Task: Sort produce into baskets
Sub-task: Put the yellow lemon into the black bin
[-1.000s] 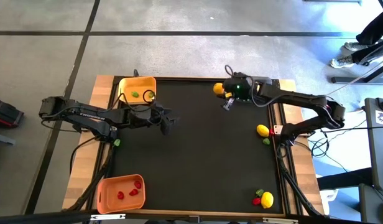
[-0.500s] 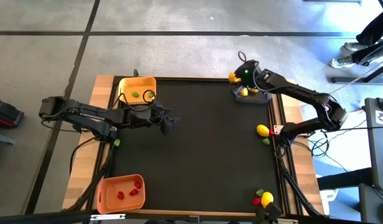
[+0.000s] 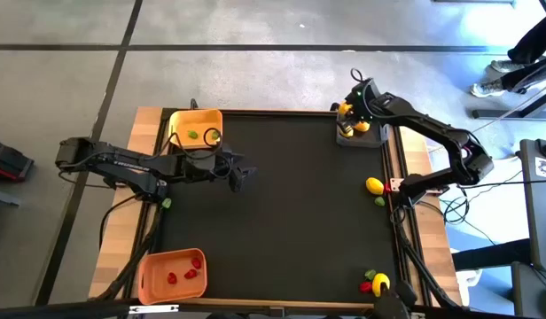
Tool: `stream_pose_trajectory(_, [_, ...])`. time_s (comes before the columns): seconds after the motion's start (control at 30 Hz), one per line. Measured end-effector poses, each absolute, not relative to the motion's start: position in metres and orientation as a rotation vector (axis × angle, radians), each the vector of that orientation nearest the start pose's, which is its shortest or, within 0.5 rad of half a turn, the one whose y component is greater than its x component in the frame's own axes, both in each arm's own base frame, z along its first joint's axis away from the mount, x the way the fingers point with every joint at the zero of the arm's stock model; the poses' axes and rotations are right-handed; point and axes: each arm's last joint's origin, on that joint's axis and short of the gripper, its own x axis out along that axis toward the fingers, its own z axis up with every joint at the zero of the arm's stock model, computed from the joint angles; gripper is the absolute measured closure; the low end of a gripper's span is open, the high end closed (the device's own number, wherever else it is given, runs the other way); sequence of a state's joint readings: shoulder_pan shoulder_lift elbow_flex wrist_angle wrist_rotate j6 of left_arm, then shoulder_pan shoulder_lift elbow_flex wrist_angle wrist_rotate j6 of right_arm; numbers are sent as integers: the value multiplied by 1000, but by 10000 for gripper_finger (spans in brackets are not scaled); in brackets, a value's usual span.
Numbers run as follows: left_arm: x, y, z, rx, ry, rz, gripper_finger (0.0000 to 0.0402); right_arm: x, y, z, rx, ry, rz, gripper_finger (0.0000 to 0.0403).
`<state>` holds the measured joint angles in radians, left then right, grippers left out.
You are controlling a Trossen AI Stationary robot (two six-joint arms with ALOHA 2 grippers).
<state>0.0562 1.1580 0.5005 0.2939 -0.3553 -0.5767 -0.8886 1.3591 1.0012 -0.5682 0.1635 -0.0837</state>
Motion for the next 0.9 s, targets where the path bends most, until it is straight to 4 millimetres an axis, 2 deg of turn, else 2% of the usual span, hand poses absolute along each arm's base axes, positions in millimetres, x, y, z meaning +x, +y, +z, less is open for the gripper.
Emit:
stream_pose_trajectory(0.1, [233, 22, 209, -507, 235, 496, 73, 163, -219, 245, 317, 1016, -938, 249])
stream_pose_trajectory(0.4, [233, 21, 209, -548, 226, 498, 73, 156, -227, 208, 456, 1070, -939, 249])
stream_pose_trajectory(0.9, [233, 21, 209, -533, 229, 496, 73, 157, -228, 205, 436, 1054, -939, 243])
